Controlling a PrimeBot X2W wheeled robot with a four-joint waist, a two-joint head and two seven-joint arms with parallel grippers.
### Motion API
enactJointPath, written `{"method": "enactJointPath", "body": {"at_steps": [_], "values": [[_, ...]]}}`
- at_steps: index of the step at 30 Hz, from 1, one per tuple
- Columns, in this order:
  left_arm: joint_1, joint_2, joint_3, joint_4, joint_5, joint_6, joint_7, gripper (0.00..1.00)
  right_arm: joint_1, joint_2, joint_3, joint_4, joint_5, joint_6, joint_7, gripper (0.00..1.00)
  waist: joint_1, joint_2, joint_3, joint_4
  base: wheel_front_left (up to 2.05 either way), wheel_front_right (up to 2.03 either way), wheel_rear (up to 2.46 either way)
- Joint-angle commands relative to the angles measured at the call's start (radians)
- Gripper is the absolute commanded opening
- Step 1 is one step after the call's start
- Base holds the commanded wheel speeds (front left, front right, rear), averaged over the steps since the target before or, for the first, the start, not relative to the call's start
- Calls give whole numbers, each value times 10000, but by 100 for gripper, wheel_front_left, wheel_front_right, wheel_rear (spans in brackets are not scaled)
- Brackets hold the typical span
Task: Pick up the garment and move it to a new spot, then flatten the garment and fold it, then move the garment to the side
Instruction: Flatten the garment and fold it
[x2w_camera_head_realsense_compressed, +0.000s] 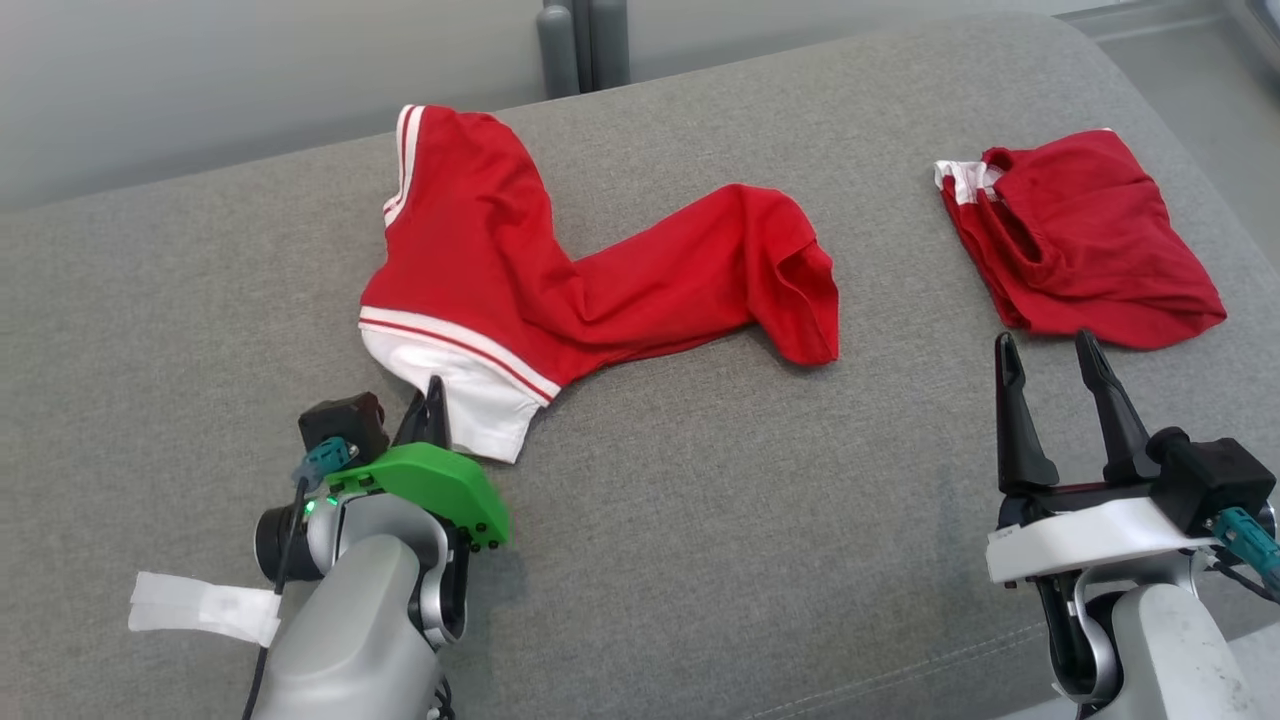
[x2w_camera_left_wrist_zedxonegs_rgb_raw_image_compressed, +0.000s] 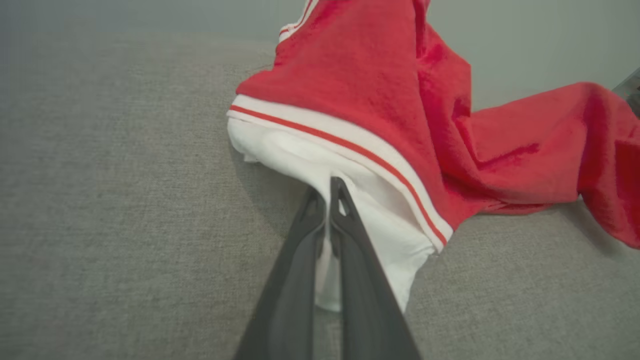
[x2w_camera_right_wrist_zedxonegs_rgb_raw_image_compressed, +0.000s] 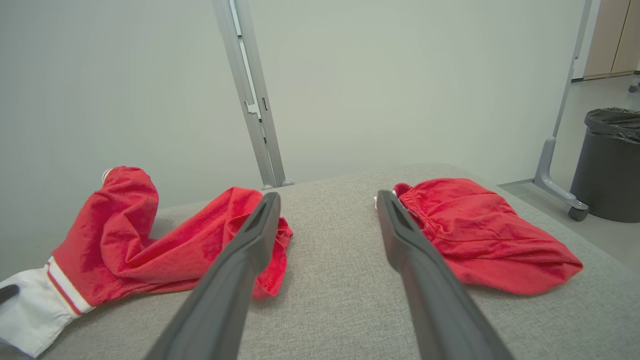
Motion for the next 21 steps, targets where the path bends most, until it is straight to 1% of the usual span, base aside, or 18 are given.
{"method": "enactJointPath", "body": {"at_steps": [1,6,9,10,12,14,18,21], "values": [[18,119,104,-194,238,113,-17,0,167,-28,-48,-40,-41,1,-34,100,0,0,-157,212,0,0,0],[792,552,699,-1372,920,463,-18,0,324,-28,-159,-78,20,1,-34,100,0,0,-389,657,0,0,0],[1439,868,1088,-2164,1128,624,-19,0,411,-28,-207,-67,66,1,-34,100,0,0,-482,897,0,0,0],[1920,1109,1249,-2681,1327,850,-21,0,423,-30,-268,-82,86,1,-34,100,0,0,-520,1055,0,0,0],[2376,1311,1357,-3137,1534,1079,-19,0,461,-28,-291,-89,98,1,-34,100,0,0,-538,1195,0,0,0],[2786,1403,1333,-3501,1633,1289,-5,0,494,-30,-307,-80,106,1,-34,100,0,0,-550,1315,0,0,0],[3304,1450,1189,-3876,1663,1544,286,0,441,-30,-174,-22,134,1,-34,100,0,0,-544,1398,0,0,0],[3453,1275,1032,-3909,1588,1555,506,0,369,-32,-63,14,157,1,-34,100,0,0,-543,1349,0,0,0]]}}
